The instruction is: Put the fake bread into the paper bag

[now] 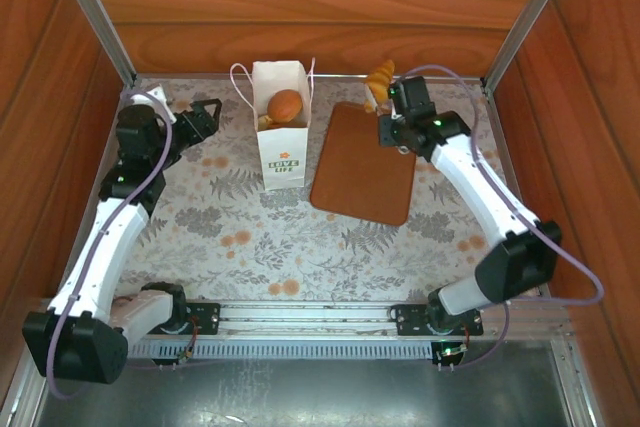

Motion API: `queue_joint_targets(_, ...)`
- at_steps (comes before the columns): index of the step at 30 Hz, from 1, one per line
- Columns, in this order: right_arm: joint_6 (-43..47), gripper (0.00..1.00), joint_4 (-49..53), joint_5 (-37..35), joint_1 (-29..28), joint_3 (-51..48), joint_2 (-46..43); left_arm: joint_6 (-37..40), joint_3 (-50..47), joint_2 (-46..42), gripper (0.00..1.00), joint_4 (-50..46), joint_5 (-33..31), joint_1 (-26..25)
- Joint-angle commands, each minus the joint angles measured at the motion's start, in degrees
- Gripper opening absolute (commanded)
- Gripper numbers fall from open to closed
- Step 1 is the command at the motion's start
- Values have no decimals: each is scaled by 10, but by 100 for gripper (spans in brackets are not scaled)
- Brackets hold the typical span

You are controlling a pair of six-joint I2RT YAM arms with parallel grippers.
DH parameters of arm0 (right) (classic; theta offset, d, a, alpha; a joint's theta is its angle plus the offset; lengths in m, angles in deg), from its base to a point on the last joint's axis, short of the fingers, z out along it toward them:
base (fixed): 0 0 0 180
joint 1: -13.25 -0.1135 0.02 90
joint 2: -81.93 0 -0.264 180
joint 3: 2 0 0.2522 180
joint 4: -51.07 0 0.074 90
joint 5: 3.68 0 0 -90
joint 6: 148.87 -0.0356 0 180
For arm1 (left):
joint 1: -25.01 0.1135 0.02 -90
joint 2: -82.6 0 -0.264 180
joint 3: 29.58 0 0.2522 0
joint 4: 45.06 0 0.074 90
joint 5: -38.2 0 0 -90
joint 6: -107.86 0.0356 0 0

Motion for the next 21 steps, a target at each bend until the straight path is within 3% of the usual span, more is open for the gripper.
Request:
queue_joint_targets(1, 32, 37, -67, 20, -16, -3, -62, -34, 29, 42, 85, 23, 70, -19)
queue_joint_targets(10, 88, 37, -156, 104, -87, 11, -136, -56, 82, 139, 78, 39, 67, -77)
queue_joint_targets(18, 120, 37, -139, 117, -170, 53, -84, -103, 90, 185, 63, 39, 48, -78)
queue_joint_targets(21, 132, 37, -80, 69, -192, 100, -38, -97, 81, 181, 56, 39, 36, -78)
